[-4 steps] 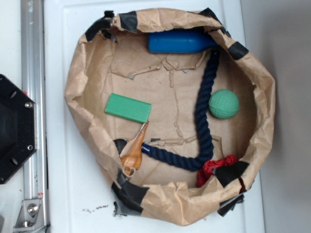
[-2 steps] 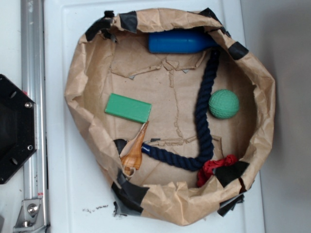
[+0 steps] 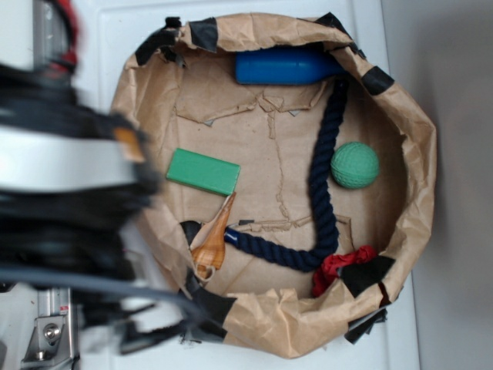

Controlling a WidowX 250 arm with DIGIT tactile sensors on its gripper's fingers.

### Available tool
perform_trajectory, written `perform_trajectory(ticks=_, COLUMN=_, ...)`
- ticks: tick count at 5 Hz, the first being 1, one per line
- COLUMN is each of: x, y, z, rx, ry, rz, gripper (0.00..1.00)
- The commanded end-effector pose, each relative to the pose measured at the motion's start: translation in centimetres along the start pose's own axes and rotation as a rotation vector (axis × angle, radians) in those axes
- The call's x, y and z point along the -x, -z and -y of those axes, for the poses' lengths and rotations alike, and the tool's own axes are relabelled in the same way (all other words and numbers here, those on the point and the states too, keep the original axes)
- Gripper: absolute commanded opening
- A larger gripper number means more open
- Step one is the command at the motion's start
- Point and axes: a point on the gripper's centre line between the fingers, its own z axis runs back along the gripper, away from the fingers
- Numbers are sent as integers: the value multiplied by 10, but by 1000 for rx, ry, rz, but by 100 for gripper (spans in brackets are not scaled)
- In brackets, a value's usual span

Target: Grab the shell.

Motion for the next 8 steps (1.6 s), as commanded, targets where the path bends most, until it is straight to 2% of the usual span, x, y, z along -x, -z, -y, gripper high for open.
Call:
perform_trajectory(ticks=1, x=-44, y=39, z=16, rx=-5, ry=-86, rz=-148, gripper=100)
perform_trajectory(ticks=2, x=-45, y=50, z=1, rx=-18, ry=-110, rz=-185, gripper=100)
perform_trajectory(ticks=4, x=-41, y=66, z=-40, rx=36, ry=-260, rz=-265, gripper=100)
perform_trajectory(ticks=5, x=-40, y=78, z=-40, rx=76, ry=-320, rz=-300, gripper=100)
perform_trajectory(ticks=6, x=-40, y=87, z=-26, rx=92, ry=-350, rz=-284, gripper=100)
perform_trajectory(ticks=7, x=-41, y=106, z=-4, rx=82, ry=-330, rz=-322, gripper=100)
perform_trajectory(ticks=8, x=-34, y=131, z=-1, rx=56, ry=-311, rz=-363, gripper=100)
